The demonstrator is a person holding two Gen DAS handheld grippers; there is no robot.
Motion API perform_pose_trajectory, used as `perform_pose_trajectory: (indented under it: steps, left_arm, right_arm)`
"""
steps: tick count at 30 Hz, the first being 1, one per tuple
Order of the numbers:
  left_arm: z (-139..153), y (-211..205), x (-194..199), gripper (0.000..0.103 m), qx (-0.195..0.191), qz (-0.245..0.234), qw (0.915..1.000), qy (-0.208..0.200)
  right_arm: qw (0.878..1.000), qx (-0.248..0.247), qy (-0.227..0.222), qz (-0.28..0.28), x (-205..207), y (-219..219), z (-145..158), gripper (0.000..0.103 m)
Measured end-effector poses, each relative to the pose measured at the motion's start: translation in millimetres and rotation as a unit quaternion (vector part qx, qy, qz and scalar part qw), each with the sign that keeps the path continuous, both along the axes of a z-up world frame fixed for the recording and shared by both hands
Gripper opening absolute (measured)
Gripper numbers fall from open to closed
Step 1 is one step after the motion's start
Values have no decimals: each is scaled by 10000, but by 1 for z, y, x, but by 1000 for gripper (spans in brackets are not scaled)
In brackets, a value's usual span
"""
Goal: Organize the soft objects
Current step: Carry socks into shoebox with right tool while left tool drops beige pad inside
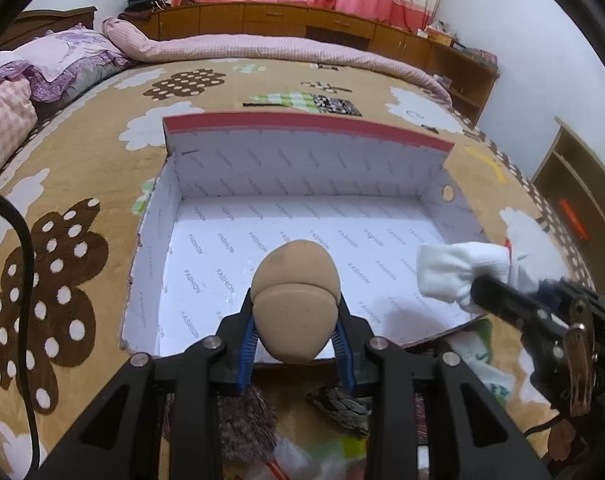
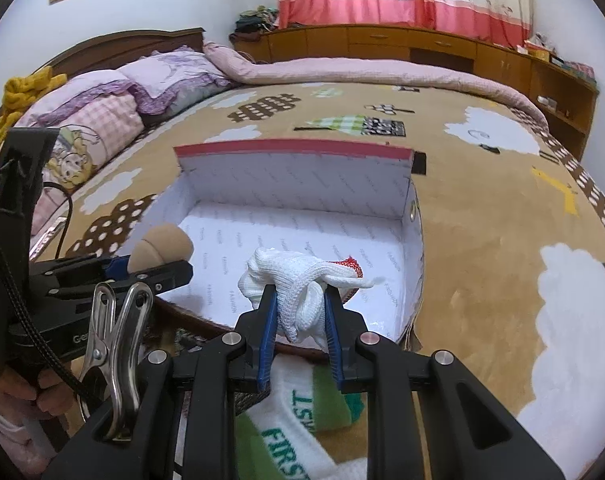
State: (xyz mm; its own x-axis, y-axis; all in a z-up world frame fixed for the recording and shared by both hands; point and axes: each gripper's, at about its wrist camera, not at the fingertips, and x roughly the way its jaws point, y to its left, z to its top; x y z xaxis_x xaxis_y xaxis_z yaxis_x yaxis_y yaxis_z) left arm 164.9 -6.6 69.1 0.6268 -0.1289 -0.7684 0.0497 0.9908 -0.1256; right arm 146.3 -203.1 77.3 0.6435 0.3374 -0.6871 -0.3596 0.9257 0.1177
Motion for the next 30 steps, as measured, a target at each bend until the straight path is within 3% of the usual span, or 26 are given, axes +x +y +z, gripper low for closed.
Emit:
perform_pose_trajectory:
  steps: [11, 13, 17, 25, 30]
  left_arm:
    - [-22, 12, 17, 37, -105, -59, 9996, 257]
    - [-23, 12, 16, 39, -83, -63, 9997, 225]
    - [-26, 7, 14, 47, -30, -65, 9996, 276]
    - [-27, -5, 9, 47, -356, -176, 9982, 446]
    - [-28, -19, 5, 48, -226, -324, 9982, 446]
  right_arm:
    - [9982, -386, 309, -336, 17, -1, -24, 23]
    - [9967, -645, 303, -396, 21, 1, -26, 23]
    - [9937, -954, 395, -436, 25, -3, -30, 23]
    - [9885, -1345, 425, -545, 18, -22, -32, 22]
    - [9860, -1488, 376, -654, 12, -31, -29, 22]
